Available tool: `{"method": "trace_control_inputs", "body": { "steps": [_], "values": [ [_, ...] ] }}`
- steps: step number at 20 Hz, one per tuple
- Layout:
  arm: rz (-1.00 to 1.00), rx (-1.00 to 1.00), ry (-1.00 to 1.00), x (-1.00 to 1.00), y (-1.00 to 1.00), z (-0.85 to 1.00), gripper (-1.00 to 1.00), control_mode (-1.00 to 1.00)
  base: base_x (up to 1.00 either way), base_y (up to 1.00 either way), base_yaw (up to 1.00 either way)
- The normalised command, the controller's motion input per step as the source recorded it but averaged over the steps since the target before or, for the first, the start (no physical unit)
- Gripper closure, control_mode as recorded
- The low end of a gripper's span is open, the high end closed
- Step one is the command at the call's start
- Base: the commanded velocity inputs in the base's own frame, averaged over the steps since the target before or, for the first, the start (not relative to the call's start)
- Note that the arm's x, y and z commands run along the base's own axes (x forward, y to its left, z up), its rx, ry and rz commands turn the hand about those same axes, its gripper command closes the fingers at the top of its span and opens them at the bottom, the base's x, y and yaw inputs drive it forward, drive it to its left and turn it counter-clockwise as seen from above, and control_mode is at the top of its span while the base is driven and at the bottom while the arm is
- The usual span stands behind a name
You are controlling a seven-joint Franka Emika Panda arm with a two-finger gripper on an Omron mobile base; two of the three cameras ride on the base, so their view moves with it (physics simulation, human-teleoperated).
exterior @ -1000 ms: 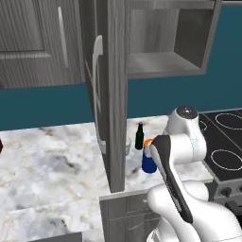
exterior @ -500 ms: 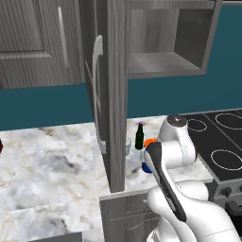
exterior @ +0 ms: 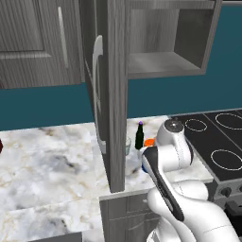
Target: Sort all alcoholic drinks to one cabinet, and non-alcoholic drinks to the other.
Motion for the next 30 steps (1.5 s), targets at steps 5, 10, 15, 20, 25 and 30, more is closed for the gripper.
{"method": "trace_control_inputs", "body": {
  "steps": [5, 10, 15, 20, 25, 30],
  "values": [
    [-0.01, 0.00, -0.08, 0.28, 0.00, -0.05, -1.00, -1.00, 0.00, 0.00, 0.00],
    [0.00, 0.00, -0.02, 0.23, 0.00, -0.12, -1.00, -1.00, 0.00, 0.00, 0.00],
    [0.00, 0.00, 0.00, 0.17, 0.00, -0.19, -1.00, -1.00, 0.00, 0.00, 0.00],
    [0.00, 0.00, 0.00, 0.26, 0.00, -0.28, -1.00, -1.00, 0.00, 0.00, 0.00],
    [0.00, 0.00, -0.01, 0.18, 0.00, -0.30, -1.00, -1.00, 0.00, 0.00, 0.00],
    [0.00, 0.00, -0.06, 0.03, 0.00, -0.30, -1.00, -1.00, 0.00, 0.00, 0.00]
  ]
}}
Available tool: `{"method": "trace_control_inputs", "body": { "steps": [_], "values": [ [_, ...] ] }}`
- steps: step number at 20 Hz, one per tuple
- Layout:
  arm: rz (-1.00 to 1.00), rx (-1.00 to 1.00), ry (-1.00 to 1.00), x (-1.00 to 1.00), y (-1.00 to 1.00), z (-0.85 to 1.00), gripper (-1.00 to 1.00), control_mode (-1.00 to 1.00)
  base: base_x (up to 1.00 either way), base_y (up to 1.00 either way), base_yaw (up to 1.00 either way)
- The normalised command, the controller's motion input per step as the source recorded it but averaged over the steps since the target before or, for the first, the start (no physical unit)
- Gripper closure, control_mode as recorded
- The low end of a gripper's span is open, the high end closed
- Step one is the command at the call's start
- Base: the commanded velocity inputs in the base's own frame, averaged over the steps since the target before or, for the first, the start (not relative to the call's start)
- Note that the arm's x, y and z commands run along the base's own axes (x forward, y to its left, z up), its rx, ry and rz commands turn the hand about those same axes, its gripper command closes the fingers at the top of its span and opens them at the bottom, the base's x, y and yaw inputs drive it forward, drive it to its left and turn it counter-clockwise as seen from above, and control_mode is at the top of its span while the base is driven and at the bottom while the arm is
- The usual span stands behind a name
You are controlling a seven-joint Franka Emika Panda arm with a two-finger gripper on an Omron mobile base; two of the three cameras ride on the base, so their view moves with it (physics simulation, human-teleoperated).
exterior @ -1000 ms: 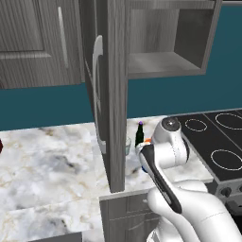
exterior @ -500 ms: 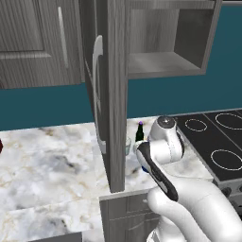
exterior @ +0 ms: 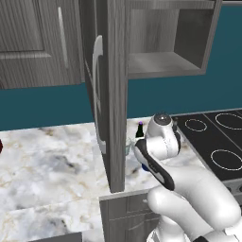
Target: Sort all alcoholic drinks to one cabinet, and non-alcoholic drinks to the other.
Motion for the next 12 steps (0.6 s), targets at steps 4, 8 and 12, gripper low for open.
{"method": "trace_control_inputs", "body": {
  "steps": [4, 8, 12],
  "values": [
    [0.00, 0.00, -0.08, 0.01, 0.00, -0.26, -1.00, -1.00, 0.00, 0.00, 0.00],
    [0.00, 0.00, -0.08, 0.00, -0.04, -0.28, -1.00, -1.00, 0.00, 0.00, 0.00],
    [0.00, 0.00, -0.07, 0.02, -0.16, -0.25, -1.00, -1.00, 0.00, 0.00, 0.00]
  ]
}}
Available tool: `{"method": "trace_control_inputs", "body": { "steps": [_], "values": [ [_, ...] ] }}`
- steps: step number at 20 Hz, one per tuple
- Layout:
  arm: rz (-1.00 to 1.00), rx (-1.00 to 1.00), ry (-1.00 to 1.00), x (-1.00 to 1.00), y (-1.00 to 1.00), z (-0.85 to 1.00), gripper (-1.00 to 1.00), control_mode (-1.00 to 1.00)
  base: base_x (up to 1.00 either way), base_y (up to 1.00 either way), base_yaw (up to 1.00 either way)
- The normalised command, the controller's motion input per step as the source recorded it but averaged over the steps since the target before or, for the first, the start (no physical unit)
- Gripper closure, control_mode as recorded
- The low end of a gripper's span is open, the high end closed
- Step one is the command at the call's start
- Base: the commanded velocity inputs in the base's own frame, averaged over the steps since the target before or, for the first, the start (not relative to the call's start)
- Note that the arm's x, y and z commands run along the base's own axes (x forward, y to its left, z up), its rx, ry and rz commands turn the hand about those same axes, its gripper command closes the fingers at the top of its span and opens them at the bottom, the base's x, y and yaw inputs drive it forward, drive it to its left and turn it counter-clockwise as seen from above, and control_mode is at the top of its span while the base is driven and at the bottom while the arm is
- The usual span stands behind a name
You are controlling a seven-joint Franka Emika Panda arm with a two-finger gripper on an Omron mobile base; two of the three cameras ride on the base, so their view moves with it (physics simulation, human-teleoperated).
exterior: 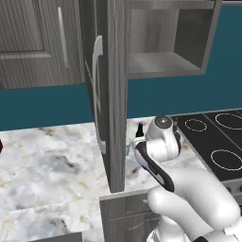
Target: Sort all alcoholic drinks to one cabinet, and non-alcoholic drinks to the other.
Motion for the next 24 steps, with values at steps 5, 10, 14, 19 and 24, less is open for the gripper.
{"method": "trace_control_inputs", "body": {
  "steps": [5, 10, 14, 19, 24],
  "values": [
    [0.00, 0.01, 0.00, 0.01, -0.16, -0.09, 1.00, -1.00, 0.00, 0.00, 0.00],
    [0.00, 0.00, 0.02, 0.01, 0.00, 0.00, 1.00, -1.00, 0.00, 0.00, 0.00],
    [0.00, 0.00, 0.00, -0.07, -0.01, 0.13, 1.00, -1.00, 0.00, 0.00, 0.00],
    [0.00, 0.00, -0.12, -0.53, 0.00, 1.00, 1.00, -1.00, 0.00, 0.00, 0.00],
    [0.00, 0.00, -0.10, -0.55, 0.00, 1.00, 1.00, -1.00, 0.00, 0.00, 0.00]
  ]
}}
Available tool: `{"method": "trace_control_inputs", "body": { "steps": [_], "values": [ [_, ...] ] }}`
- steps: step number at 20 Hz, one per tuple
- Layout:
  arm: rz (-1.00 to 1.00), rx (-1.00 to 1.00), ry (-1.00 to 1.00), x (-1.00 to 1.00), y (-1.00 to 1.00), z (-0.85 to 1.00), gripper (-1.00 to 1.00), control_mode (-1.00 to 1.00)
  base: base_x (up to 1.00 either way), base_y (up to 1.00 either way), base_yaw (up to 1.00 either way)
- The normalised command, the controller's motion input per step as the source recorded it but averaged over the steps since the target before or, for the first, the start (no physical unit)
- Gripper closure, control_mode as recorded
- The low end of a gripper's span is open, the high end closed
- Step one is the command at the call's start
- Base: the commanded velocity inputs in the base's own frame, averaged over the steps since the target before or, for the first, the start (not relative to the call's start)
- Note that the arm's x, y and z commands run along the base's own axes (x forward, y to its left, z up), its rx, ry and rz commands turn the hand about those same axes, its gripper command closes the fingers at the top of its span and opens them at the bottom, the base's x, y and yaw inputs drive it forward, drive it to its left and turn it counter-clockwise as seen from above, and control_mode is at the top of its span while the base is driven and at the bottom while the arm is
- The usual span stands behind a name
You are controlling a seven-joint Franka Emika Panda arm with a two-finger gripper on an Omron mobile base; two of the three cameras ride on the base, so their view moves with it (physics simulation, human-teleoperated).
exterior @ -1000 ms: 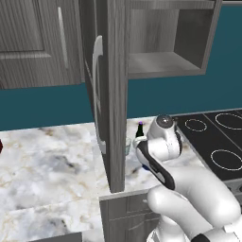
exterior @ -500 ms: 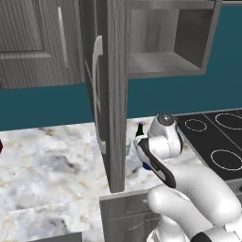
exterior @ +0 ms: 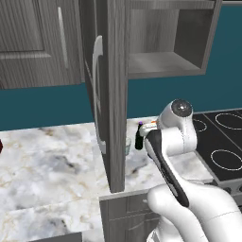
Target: Sort all alcoholic drinks to one cabinet, and non-alcoholic drinks to the other.
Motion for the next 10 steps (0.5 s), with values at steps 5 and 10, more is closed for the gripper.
{"method": "trace_control_inputs", "body": {
  "steps": [5, 10],
  "values": [
    [0.04, 0.00, -0.07, -0.48, 0.00, 1.00, 1.00, -1.00, 0.00, 0.00, 0.00],
    [0.15, 0.01, -0.08, -0.37, 0.00, 1.00, 1.00, -1.00, 0.00, 0.00, 0.00]
  ]
}}
